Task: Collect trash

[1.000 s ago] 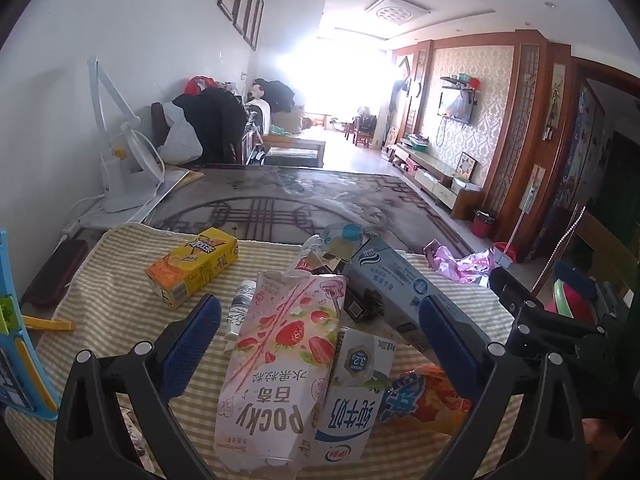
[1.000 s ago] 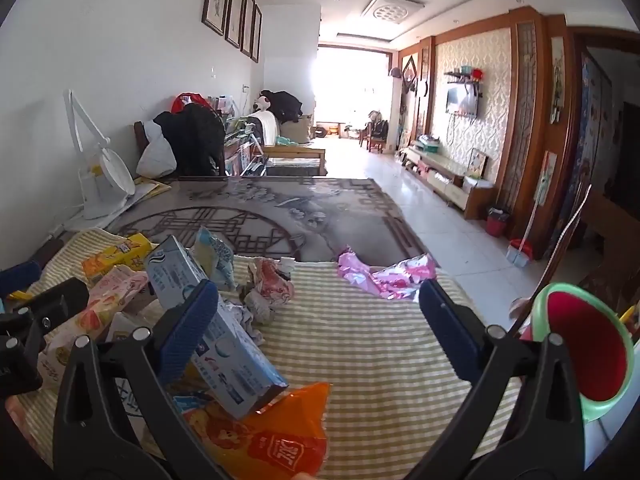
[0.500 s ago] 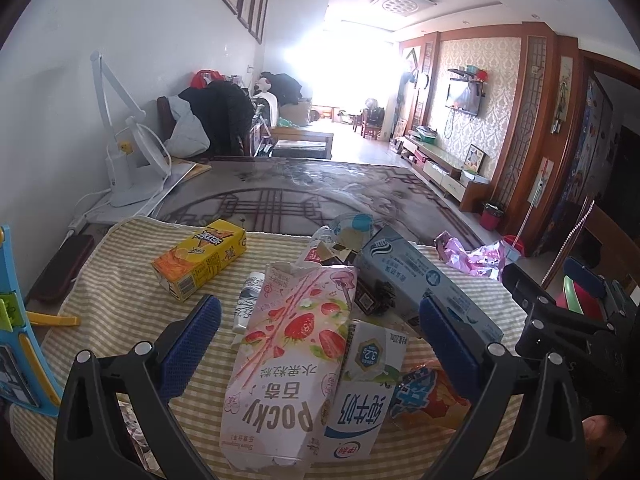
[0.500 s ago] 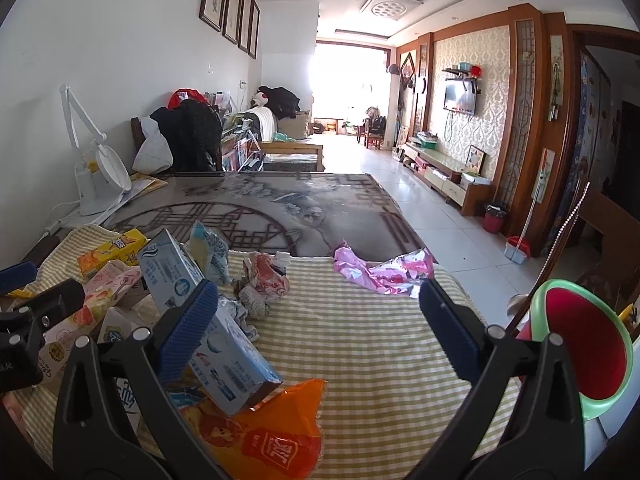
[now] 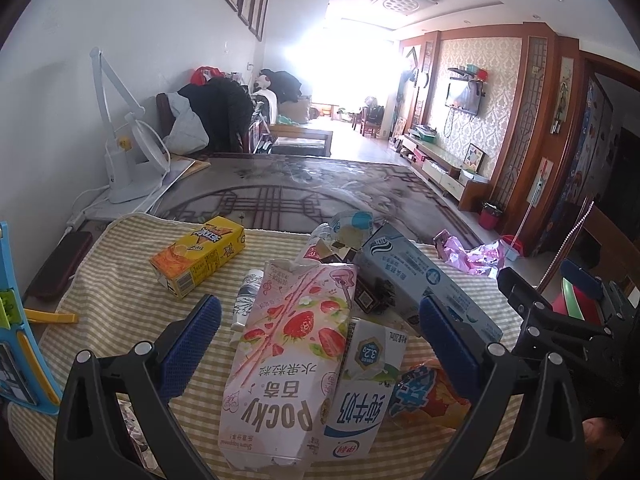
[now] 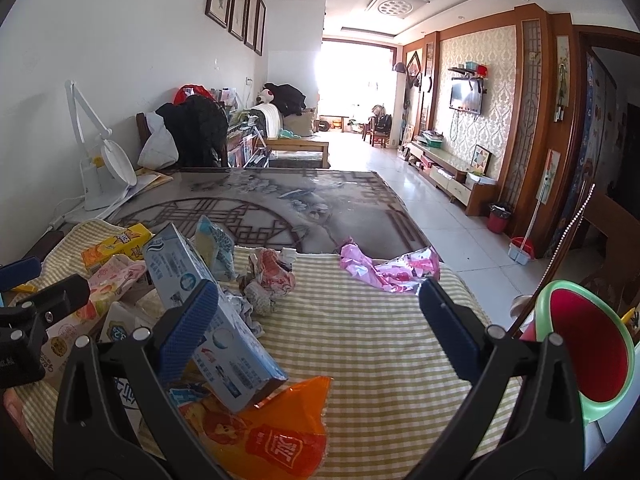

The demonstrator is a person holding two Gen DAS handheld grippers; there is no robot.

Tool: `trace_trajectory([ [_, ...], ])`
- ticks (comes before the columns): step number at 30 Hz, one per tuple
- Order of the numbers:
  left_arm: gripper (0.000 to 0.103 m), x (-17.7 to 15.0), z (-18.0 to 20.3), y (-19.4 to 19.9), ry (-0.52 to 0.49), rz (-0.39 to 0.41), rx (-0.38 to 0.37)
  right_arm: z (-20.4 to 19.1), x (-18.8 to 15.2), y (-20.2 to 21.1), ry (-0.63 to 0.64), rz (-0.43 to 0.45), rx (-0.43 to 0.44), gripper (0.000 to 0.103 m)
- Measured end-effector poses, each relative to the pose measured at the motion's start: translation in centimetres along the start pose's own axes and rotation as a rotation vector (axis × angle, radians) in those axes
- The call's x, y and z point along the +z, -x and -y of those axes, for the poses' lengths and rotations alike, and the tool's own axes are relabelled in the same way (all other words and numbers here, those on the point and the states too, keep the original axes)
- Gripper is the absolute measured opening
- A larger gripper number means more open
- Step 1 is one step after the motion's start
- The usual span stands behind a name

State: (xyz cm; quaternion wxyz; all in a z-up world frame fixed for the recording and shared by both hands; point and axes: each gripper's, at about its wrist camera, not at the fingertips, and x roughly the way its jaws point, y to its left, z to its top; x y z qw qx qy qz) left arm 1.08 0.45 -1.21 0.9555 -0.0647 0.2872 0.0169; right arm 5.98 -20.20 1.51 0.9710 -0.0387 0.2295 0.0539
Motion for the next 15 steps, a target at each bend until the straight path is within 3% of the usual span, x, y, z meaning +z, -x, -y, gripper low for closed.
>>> trace_trajectory([
  [15,0.095,-0.03,-0.09,-0.16,0.002,-0.005,-0.002,0.37,-0.26,-0.15,-0.002,-0.01,0.006,0.099],
])
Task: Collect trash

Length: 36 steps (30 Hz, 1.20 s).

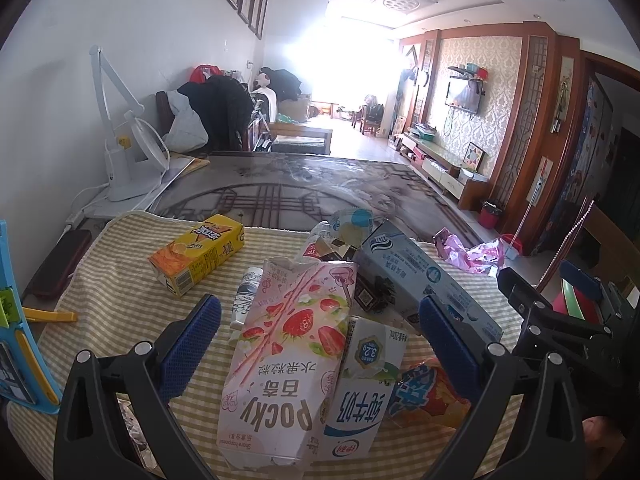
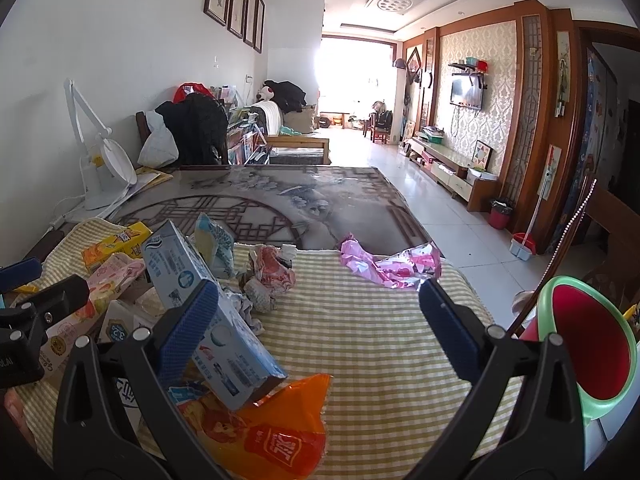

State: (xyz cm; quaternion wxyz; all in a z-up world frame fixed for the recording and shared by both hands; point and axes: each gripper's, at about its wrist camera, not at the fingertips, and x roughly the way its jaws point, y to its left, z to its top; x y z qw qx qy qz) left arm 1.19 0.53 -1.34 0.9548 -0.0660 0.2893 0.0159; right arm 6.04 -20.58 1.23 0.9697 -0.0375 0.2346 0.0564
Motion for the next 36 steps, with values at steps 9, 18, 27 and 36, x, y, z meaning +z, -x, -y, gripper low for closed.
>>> trace_trajectory([
  [9,0.095,-0.1,0.1,-0.1,-0.002,-0.003,-0.001,-0.1,-0.2,0.0,0.016,-0.003,0.0,0.099],
  [18,0.095,-0.1,0.1,-0.1,-0.004,-0.002,0.0,0.0,-0.1,0.6,0.01,0.048,0.017,0.099],
  [27,0.095,-0.2,1.0,0.9,-0.066,0.064,0.058,-1.0,0.1,0.7,0.055,0.062,0.083,0.099],
  [36,0.095,1.0,-0.9,6.6,-0.13,0.194,0.251,-1.1,0.4,0.3,0.018,-0.038,0.204,0.099],
])
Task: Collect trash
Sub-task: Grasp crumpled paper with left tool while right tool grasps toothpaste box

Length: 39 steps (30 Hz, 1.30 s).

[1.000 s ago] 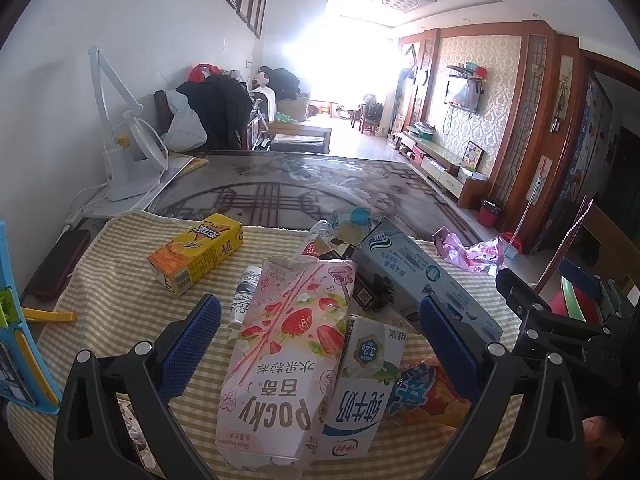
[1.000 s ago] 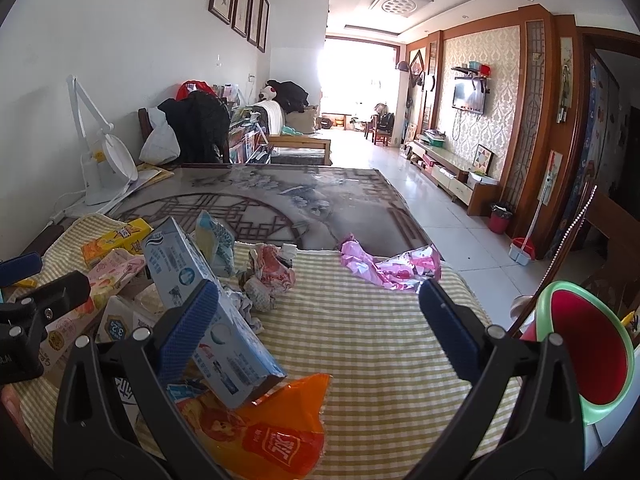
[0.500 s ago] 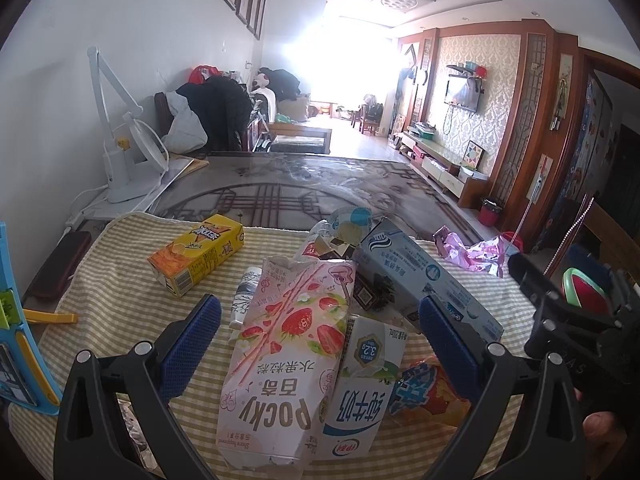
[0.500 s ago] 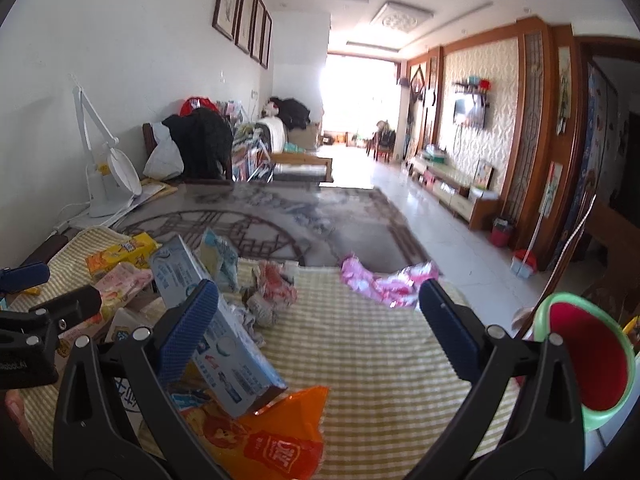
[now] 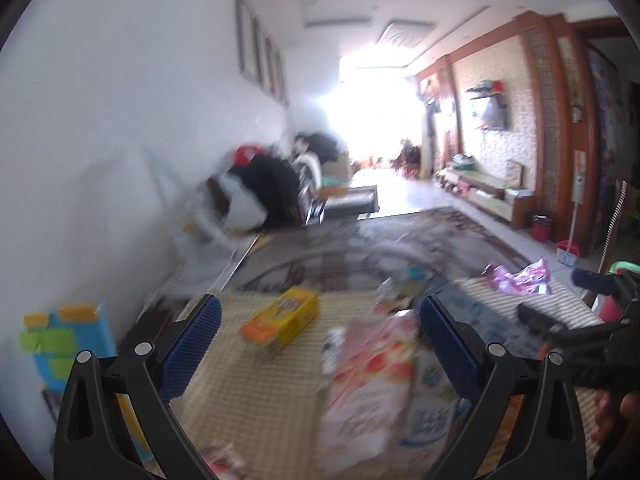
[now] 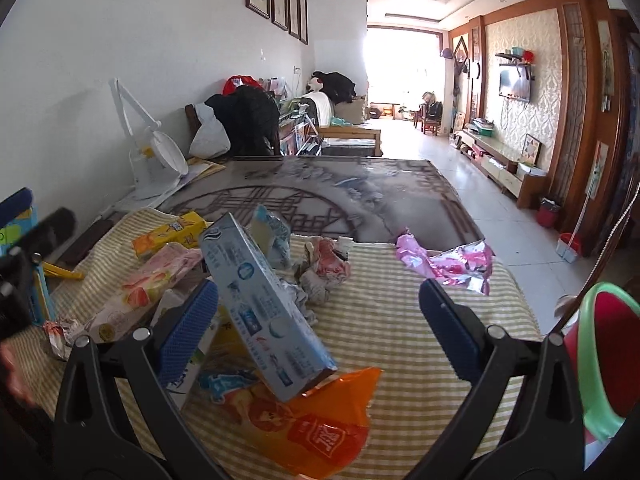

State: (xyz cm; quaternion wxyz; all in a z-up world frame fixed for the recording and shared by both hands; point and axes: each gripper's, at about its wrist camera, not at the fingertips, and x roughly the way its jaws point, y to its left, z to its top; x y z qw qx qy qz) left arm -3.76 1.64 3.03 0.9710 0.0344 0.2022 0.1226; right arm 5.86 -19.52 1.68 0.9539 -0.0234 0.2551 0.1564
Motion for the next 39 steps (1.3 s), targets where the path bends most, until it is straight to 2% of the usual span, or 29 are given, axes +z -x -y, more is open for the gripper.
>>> trace_trajectory([
  [1,0.095,-0.1,-1.4,-0.3,0.043,-0.051,0.012,0.0,0.1,0.0,-0.007,-0.003,0.007,0.099],
  [4,0.095,-2.3,-6.7,-1.5,0.304,-0.232,-0.023,0.4,0.3,-0.1,-0.044,-0.018,0.042,0.099],
  [5,0.095,-4.0,-9.2,-2.4,0.456,-0.325,-0.023,0.5,0.3,0.0,-0.051,-0.018,0.047,0.099],
  [6,0.095,-5.6,-10.9,-3.3,0.564,-0.412,-0.003,0.5,0.4,0.1,-0.059,-0.015,0.054,0.099],
  [8,0.094,-8.2,-12.9,-4.8,0.695,-0.528,0.025,0.8,0.5,0.4,-0.067,-0.009,0.057,0.099],
  [10,0.094,-10.7,-14.7,-6.0,0.881,-0.621,0.032,1.1,0.5,0.8,-0.076,-0.001,0.059,0.099],
  [11,0.094,-10.9,-14.7,-6.1,0.895,-0.621,0.027,1.2,0.6,0.8,-0.08,-0.001,0.058,0.099],
  [12,0.094,-10.8,-14.5,-6.5,0.868,-0.623,0.029,1.4,0.6,0.8,-0.084,-0.003,0.055,0.099],
  [16,0.083,-9.7,-11.8,-7.7,0.69,-0.633,0.025,1.7,0.5,0.6,-0.104,-0.017,0.067,0.099],
  [18,0.071,-9.5,-10.8,-8.1,0.659,-0.641,0.001,1.7,0.5,0.5,-0.101,-0.026,0.075,0.099],
  [20,0.047,-9.7,-10.8,-8.4,0.677,-0.639,-0.041,1.5,0.5,0.3,-0.093,-0.037,0.08,0.099],
  [21,0.047,-10.0,-11.1,-8.6,0.695,-0.636,-0.068,1.3,0.6,-0.1,-0.082,-0.052,0.081,0.099],
  [23,0.046,-10.1,-11.2,-8.6,0.699,-0.62,-0.074,0.9,0.7,-0.7,-0.05,-0.071,0.073,0.099],
  [28,0.041,-9.3,-9.5,-8.5,0.601,-0.584,-0.064,-0.6,1.3,-3.5,0.055,-0.137,0.059,0.099],
  [33,0.041,-9.1,-9.1,-8.0,0.581,-0.574,-0.063,-2.4,0.5,-5.9,0.164,-0.232,0.053,0.098],
  [35,0.041,-9.1,-9.2,-7.8,0.589,-0.566,-0.061,-3.2,-0.2,-6.7,0.23,-0.268,0.025,0.092],
  [36,0.041,-9.1,-9.4,-7.7,0.598,-0.561,-0.06,-3.6,-0.6,-6.9,0.259,-0.277,0.013,0.082],
  [37,0.041,-9.1,-9.5,-7.7,0.604,-0.558,-0.059,-3.9,-0.8,-7.0,0.282,-0.281,0.006,0.066],
  [38,0.041,-9.1,-9.5,-8.0,0.608,-0.555,-0.057,-4.2,-1.1,-7.0,0.306,-0.281,-0.006,0.057],
  [39,0.041,-9.1,-9.5,-8.0,0.611,-0.55,-0.055,-4.3,-1.2,-7.0,0.322,-0.278,-0.017,0.043],
])
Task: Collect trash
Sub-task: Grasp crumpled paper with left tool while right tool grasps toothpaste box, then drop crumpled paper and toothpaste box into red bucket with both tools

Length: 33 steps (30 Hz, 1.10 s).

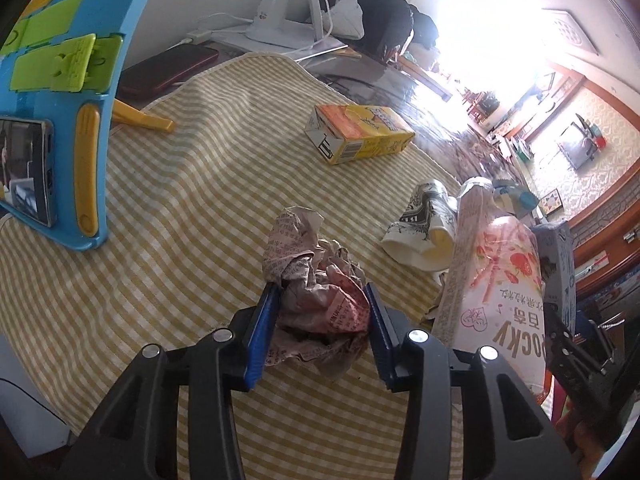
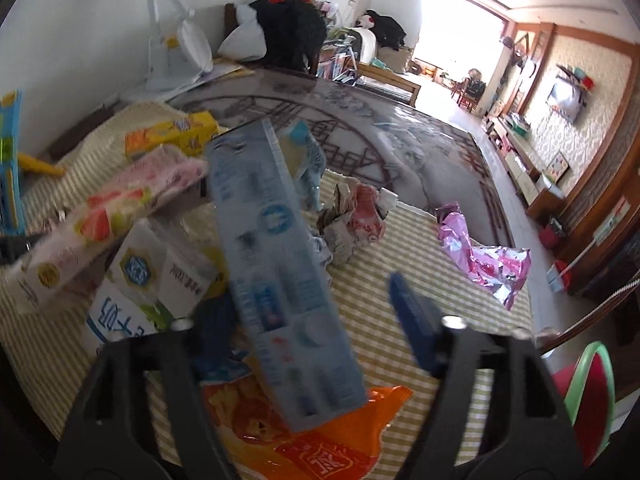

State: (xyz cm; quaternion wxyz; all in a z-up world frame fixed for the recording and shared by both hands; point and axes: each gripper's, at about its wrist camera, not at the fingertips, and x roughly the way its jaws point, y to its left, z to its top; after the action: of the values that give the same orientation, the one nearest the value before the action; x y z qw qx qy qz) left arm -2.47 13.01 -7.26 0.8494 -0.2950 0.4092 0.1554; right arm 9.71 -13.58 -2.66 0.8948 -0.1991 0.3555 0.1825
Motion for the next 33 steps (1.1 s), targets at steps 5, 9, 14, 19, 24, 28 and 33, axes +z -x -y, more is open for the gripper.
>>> trace_trajectory([
  [5,0.041,-0.1,-0.1,1.4,0.007,0.075,0.002,0.7,0.0,1.6,-0.029,0.068,-0.017,0.037],
  [9,0.041,-0.1,0.1,3.7,-0.011,0.187,0.024,2.7,0.1,3.6,-0.114,0.144,-0.008,0.037],
  [14,0.041,-0.3,1.8,6.9,-0.095,0.278,0.053,5.5,-0.5,5.9,-0.193,0.207,-0.029,0.037],
  [19,0.041,-1.6,5.7,11.3,-0.158,0.409,-0.006,10.3,-2.4,8.4,-0.296,0.248,-0.111,0.037],
  [24,0.041,-3.6,11.8,12.2,-0.251,0.401,-0.139,17.1,-6.3,10.6,-0.454,0.232,-0.234,0.037],
  [28,0.041,-6.4,16.8,11.2,-0.336,0.346,-0.228,23.2,-11.0,11.6,-0.62,0.168,-0.305,0.037],
  [33,0.041,-10.1,23.2,8.9,-0.448,0.233,-0.327,28.5,-17.1,11.9,-0.788,0.071,-0.377,0.037],
])
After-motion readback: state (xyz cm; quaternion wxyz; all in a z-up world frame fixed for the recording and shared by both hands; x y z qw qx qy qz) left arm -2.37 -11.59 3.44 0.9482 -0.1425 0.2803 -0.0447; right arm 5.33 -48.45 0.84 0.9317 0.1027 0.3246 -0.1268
